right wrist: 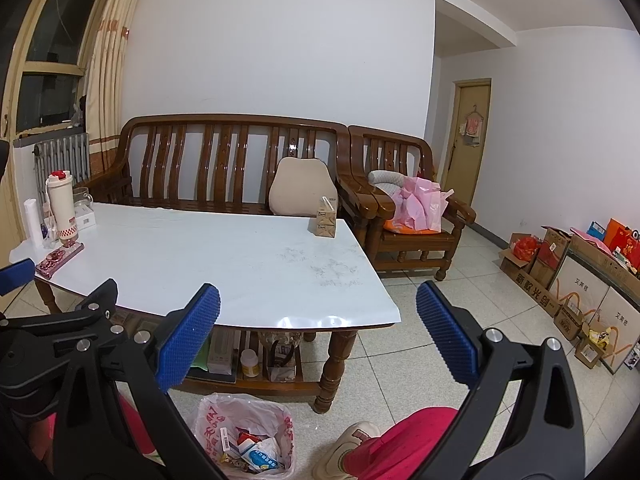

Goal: Collect trash

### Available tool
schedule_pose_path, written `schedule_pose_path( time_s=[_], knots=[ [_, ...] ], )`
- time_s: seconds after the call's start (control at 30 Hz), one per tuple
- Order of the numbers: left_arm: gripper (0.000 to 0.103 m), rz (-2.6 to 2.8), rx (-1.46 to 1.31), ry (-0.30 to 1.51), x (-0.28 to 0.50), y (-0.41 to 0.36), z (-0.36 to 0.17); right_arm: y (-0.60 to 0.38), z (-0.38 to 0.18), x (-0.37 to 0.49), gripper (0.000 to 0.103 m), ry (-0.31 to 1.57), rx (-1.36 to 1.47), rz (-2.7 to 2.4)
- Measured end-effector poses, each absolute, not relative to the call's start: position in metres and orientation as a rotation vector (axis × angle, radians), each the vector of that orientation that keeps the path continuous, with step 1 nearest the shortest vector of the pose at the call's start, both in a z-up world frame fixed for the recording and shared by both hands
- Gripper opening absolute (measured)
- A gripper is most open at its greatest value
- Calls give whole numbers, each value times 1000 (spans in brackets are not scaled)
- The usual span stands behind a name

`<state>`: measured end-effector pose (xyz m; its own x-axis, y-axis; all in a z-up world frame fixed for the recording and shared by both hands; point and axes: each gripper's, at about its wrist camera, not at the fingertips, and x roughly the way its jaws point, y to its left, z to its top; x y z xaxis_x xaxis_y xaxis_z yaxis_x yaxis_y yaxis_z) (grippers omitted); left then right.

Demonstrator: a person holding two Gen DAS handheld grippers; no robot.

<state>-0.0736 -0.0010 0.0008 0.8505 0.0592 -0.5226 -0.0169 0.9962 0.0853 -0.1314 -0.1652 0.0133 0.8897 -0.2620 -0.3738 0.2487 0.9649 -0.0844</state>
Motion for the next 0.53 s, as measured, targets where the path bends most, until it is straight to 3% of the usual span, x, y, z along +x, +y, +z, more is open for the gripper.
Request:
schedule_pose_path(
  time_s=[0.53],
  knots=[
    [95, 30, 76, 565, -71, -1, 2, -168, 14, -130, 96, 392, -36, -263]
  ],
)
